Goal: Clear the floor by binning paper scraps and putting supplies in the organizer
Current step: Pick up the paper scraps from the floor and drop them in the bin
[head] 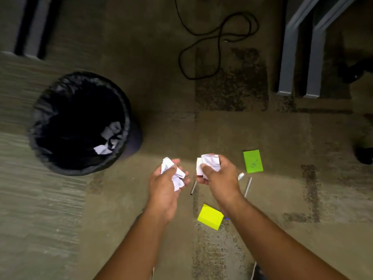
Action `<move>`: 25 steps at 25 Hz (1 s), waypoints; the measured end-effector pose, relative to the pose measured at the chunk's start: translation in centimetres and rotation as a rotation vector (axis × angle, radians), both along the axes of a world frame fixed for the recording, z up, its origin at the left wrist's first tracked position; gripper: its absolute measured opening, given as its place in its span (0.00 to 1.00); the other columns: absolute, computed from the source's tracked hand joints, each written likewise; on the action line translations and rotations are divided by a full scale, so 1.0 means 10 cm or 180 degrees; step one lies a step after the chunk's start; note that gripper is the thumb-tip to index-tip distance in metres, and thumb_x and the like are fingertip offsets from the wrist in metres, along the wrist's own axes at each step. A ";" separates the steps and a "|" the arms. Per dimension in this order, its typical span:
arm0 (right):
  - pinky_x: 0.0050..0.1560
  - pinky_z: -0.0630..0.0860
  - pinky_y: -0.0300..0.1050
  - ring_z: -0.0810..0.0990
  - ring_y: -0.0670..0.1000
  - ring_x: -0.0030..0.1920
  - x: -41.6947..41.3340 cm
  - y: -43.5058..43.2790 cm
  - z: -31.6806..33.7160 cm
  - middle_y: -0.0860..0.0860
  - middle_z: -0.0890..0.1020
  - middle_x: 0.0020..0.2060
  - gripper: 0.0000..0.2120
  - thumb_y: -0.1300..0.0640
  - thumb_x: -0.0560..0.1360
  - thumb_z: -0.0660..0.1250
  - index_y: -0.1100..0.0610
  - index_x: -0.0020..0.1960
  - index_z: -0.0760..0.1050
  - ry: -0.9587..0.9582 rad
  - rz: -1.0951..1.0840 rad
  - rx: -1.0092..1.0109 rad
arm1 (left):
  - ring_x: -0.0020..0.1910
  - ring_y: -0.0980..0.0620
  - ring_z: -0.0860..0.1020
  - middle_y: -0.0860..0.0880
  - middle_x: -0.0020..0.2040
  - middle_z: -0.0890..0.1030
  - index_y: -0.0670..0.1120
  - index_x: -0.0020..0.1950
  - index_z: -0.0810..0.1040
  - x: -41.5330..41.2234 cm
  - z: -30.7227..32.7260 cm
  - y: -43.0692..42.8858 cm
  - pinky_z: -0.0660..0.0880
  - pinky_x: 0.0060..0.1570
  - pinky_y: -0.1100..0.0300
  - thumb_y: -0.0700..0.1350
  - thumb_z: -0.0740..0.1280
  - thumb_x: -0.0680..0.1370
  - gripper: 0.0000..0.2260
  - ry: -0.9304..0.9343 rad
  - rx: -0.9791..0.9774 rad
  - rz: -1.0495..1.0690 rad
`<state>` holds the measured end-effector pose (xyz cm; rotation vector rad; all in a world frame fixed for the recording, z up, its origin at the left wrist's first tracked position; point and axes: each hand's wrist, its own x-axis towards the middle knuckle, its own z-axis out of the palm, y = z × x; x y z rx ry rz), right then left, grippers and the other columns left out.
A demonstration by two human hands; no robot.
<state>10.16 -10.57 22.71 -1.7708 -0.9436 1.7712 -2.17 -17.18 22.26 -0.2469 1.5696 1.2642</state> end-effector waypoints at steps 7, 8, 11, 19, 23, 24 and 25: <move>0.42 0.86 0.50 0.83 0.48 0.41 -1.80 -0.26 0.61 0.52 0.84 0.46 0.15 0.70 0.78 0.62 0.54 0.56 0.80 0.0401 0.0349 -0.0005 | 0.41 0.45 0.83 0.42 0.43 0.84 0.42 0.54 0.83 -1.69 0.60 -0.21 0.83 0.45 0.51 0.37 0.65 0.81 0.07 0.0285 -0.0208 0.0757; 0.42 0.86 0.49 0.84 0.49 0.41 -2.01 -0.27 0.64 0.54 0.85 0.48 0.15 0.70 0.78 0.62 0.55 0.57 0.79 0.0409 0.0347 -0.0064 | 0.41 0.44 0.83 0.41 0.45 0.84 0.42 0.54 0.83 -1.89 0.62 -0.23 0.82 0.44 0.52 0.38 0.65 0.81 0.07 0.0254 -0.0259 0.0808; 0.43 0.86 0.46 0.85 0.51 0.47 -2.51 -0.29 0.65 0.55 0.84 0.54 0.15 0.67 0.80 0.62 0.54 0.62 0.76 0.0394 0.0372 -0.0340 | 0.48 0.43 0.83 0.39 0.55 0.84 0.43 0.57 0.80 -2.36 0.60 -0.26 0.80 0.54 0.48 0.46 0.63 0.85 0.09 0.0094 -0.0317 0.0932; 0.54 0.85 0.50 0.83 0.51 0.55 -2.72 -0.41 0.57 0.53 0.80 0.61 0.23 0.57 0.81 0.67 0.54 0.75 0.68 0.0251 0.0456 -0.0446 | 0.81 0.33 0.61 0.33 0.82 0.62 0.43 0.80 0.66 -2.77 0.52 -0.40 0.59 0.81 0.38 0.63 0.56 0.85 0.31 -0.0279 -0.0403 0.0824; 0.49 0.86 0.48 0.84 0.49 0.54 -2.38 -0.45 0.59 0.50 0.82 0.57 0.19 0.56 0.81 0.67 0.52 0.71 0.71 0.0143 0.0400 -0.0320 | 0.72 0.37 0.75 0.35 0.71 0.77 0.42 0.69 0.77 -2.55 0.53 -0.41 0.70 0.75 0.41 0.65 0.54 0.84 0.29 -0.0145 -0.0257 0.0696; 0.46 0.86 0.48 0.84 0.50 0.53 -2.28 -0.46 0.58 0.51 0.82 0.57 0.18 0.57 0.81 0.67 0.51 0.70 0.71 0.0104 0.0382 -0.0289 | 0.69 0.38 0.78 0.36 0.68 0.79 0.42 0.67 0.78 -2.49 0.53 -0.40 0.73 0.73 0.42 0.65 0.54 0.84 0.29 -0.0135 -0.0218 0.0650; 0.44 0.86 0.48 0.85 0.50 0.51 -2.16 -0.46 0.56 0.51 0.82 0.55 0.17 0.58 0.81 0.67 0.51 0.69 0.71 0.0062 0.0356 -0.0251 | 0.66 0.39 0.80 0.37 0.66 0.80 0.43 0.65 0.79 -2.41 0.53 -0.37 0.75 0.70 0.43 0.65 0.55 0.84 0.28 -0.0106 -0.0208 0.0607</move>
